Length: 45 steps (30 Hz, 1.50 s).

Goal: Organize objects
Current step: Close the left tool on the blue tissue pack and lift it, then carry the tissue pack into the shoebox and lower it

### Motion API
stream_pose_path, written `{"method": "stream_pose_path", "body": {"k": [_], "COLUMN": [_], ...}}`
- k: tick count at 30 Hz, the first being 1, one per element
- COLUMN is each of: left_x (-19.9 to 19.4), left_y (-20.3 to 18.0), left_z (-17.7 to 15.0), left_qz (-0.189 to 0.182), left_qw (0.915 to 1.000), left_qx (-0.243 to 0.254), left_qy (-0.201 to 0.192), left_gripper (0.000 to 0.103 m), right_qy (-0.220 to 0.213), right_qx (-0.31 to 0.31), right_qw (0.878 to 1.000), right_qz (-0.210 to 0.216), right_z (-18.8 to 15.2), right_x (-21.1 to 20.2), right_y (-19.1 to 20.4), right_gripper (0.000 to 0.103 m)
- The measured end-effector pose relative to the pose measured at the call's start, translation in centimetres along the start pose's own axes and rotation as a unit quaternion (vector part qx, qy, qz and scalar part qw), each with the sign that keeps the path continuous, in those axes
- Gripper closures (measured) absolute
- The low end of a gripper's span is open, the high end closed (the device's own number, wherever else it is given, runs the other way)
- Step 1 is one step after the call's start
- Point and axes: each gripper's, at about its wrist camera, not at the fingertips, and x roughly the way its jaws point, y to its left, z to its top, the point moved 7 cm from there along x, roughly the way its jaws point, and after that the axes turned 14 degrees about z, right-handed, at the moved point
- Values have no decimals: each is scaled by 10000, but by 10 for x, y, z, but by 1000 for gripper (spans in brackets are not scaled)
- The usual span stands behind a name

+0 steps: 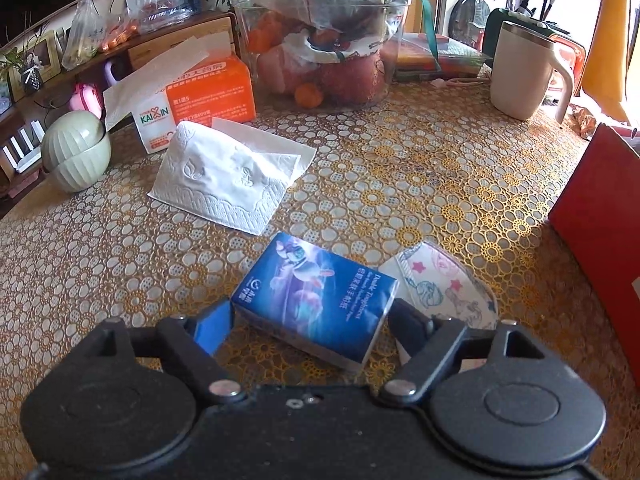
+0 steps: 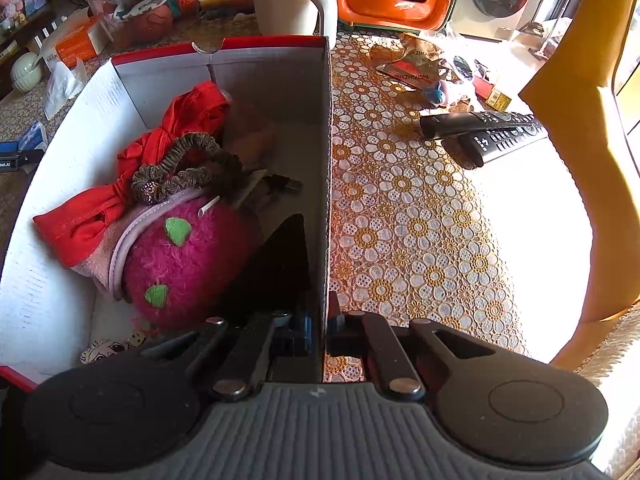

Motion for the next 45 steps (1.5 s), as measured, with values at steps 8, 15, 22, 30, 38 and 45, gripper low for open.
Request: {"method": "stream_pose_path", "body": {"k": [8,15,22,30,38,45], "left_x": [-51,-111,-158,-191,-199,-187], "left_y": [-11,-47,-97,-162,-218,-255], "left_z": [9,23,32,39,49,59], "left_qz": [-78,-375,-621,-1078,-1339,-1308], "left_qw": [9996,9976,9942,9856,9798,9796], "left_qx": [-47,169,527,924,1115,1215], "left_qy": [-261,-565,-704,-913,-985,-922], "left_gripper": [21,21,21,21,21,21], "right_qy": [-35,-112,-174,-168,-162,-160], "right_qx": [-76,-162,-197,-379,-444,-469], "right_qw": [10000,9998,9996,9991,9988,9985], "right_qz": [-33,-7,62,91,157,220], "right_z": [0,-1,-2,-5,-5,-6], "right_x": [0,0,1,0,0,0], "right_y": [1,3,5,9,9,9], "right_gripper": [97,97,97,97,97,97]}}
